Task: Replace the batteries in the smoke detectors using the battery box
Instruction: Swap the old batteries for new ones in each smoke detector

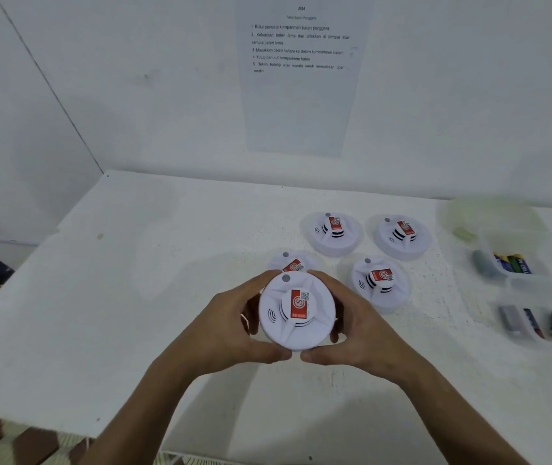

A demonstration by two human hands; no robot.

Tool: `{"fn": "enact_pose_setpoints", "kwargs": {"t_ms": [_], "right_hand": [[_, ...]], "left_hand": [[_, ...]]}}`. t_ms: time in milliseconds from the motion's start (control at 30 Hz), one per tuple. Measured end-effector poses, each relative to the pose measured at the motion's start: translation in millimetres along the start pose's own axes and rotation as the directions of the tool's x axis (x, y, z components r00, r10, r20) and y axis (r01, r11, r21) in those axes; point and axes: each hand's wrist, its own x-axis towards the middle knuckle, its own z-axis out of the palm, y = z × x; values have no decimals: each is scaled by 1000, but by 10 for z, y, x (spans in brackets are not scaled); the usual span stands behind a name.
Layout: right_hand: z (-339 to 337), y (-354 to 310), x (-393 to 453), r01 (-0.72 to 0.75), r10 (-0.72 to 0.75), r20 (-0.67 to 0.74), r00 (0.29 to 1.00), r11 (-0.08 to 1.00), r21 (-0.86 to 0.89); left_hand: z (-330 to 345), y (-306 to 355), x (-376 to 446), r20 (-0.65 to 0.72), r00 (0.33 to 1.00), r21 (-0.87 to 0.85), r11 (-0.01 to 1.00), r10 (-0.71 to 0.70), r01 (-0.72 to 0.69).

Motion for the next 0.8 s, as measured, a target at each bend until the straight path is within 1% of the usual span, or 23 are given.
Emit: {"fn": "enact_pose_setpoints", "kwargs": {"t_ms": [267,567,800], "right_hand": [[55,54,-84,-23,23,3,1000,999,34],[164,192,-198,-46,46,-9,999,999,25],[173,197,-174,-60,60,4,998,997,43]], "left_hand": [[96,-68,-66,51,999,-135,991,1,6],[197,-211,-170,82,996,-165,986,-18,31],[193,-260,-155,76,997,-164,986,-19,31]]}}
